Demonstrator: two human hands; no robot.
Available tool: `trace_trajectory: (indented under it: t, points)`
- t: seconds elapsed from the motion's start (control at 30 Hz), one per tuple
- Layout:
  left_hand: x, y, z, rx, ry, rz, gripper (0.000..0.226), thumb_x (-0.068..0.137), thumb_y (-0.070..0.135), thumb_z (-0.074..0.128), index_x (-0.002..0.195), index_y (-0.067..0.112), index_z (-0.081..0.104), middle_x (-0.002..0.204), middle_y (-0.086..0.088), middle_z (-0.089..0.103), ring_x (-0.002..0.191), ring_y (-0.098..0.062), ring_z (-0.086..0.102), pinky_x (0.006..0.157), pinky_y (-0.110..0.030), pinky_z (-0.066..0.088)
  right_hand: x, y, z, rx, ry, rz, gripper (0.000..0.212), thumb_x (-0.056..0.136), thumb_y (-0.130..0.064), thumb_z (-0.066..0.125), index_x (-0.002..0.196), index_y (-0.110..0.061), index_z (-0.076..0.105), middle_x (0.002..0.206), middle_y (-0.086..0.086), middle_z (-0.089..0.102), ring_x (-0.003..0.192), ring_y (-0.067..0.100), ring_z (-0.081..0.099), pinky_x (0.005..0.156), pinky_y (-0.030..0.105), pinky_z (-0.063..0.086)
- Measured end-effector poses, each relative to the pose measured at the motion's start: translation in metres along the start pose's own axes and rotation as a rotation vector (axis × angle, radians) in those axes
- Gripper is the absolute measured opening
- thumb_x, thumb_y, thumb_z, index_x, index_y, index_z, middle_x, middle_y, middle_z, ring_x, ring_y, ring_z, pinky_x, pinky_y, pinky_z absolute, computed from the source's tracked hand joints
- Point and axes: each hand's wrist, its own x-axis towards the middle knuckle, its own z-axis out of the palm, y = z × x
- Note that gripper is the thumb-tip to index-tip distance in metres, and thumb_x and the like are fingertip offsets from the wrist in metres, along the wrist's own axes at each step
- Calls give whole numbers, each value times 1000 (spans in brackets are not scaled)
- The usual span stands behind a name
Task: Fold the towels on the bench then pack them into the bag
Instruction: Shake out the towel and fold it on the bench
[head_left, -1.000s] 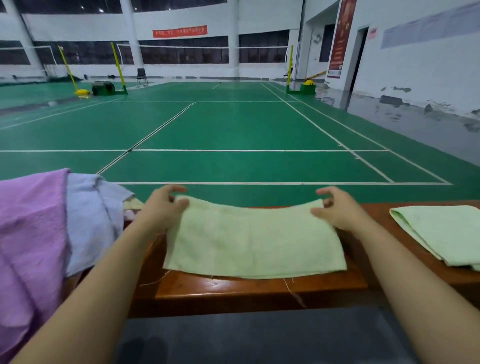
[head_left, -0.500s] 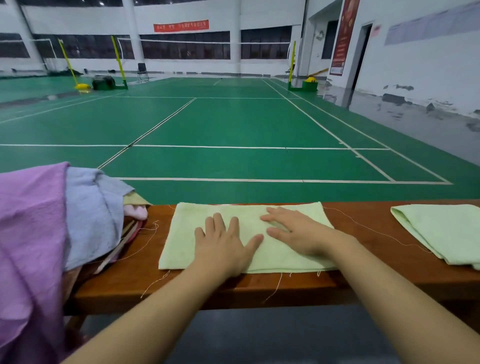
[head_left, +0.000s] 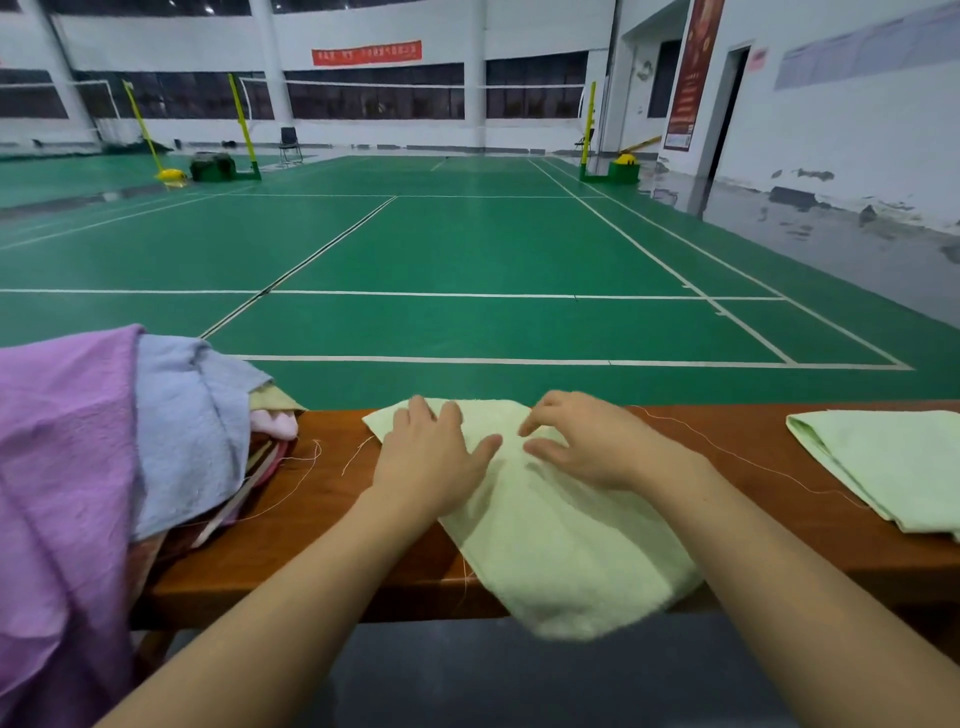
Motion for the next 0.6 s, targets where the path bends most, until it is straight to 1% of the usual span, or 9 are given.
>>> trace_trajectory:
  t: [0.1,0.2,0.27,0.33,0.4,0.43,0.47,0.53,0.6]
  points:
    - [-16,10,11,117,-168,-40,84,94,77,23,149,14,33,152,-18,30,142,-36,27,113,-49,28,-2,8,21,265,-163,-88,43,100,-57,48,141,-44,51,156,-25,35,144,-2,31,123,36,26]
    - [-9,5,21,97,-209,48,85,96,73,19,160,17,15,164,-13,15,153,-32,11,124,-53,13,-2,15,28,230,-216,-28,50,102,-55,47,151,-44,40,163,-22,23,151,3,18,126,37,16]
    - [5,-5,21,42,-247,141,81,98,72,22,162,24,9,170,-4,5,156,-24,2,125,-52,3,0,13,23,155,-223,30,53,101,-55,48,151,-43,39,164,-17,25,151,10,22,125,40,18]
    - [15,-15,17,-8,-266,203,79,98,70,30,162,29,11,170,3,3,157,-19,-1,126,-49,3,0,8,12,118,-231,59,50,100,-53,51,148,-39,46,159,-12,37,146,15,35,121,40,28]
    - [21,-19,12,-77,-227,166,80,96,69,41,161,27,19,169,-2,12,155,-26,9,125,-48,13,-1,7,1,199,-140,110,39,100,-48,55,137,-35,58,144,-9,55,130,15,52,108,35,42]
    - [22,-20,10,-95,-177,103,81,94,70,45,158,23,28,165,-8,24,151,-31,21,122,-48,22,-1,9,-5,238,-49,169,34,99,-47,57,129,-33,63,134,-8,62,120,15,59,100,34,47]
    - [23,-21,8,-80,-113,22,82,91,74,48,149,17,41,154,-14,39,140,-34,36,113,-47,34,0,13,-9,234,27,250,30,98,-47,58,119,-29,68,122,-6,68,108,16,63,93,34,51]
    - [23,-21,6,9,-34,-117,81,81,84,49,110,9,61,120,-15,61,109,-32,58,83,-41,48,-1,23,-14,163,46,441,39,94,-56,60,90,-18,69,87,-1,70,75,18,63,73,33,53]
    - [20,-18,6,23,-44,-169,74,77,85,53,79,12,55,92,-10,66,86,-28,63,65,-34,46,-4,24,-12,146,-89,563,56,89,-66,60,76,-12,62,68,-1,60,57,17,51,59,30,43]
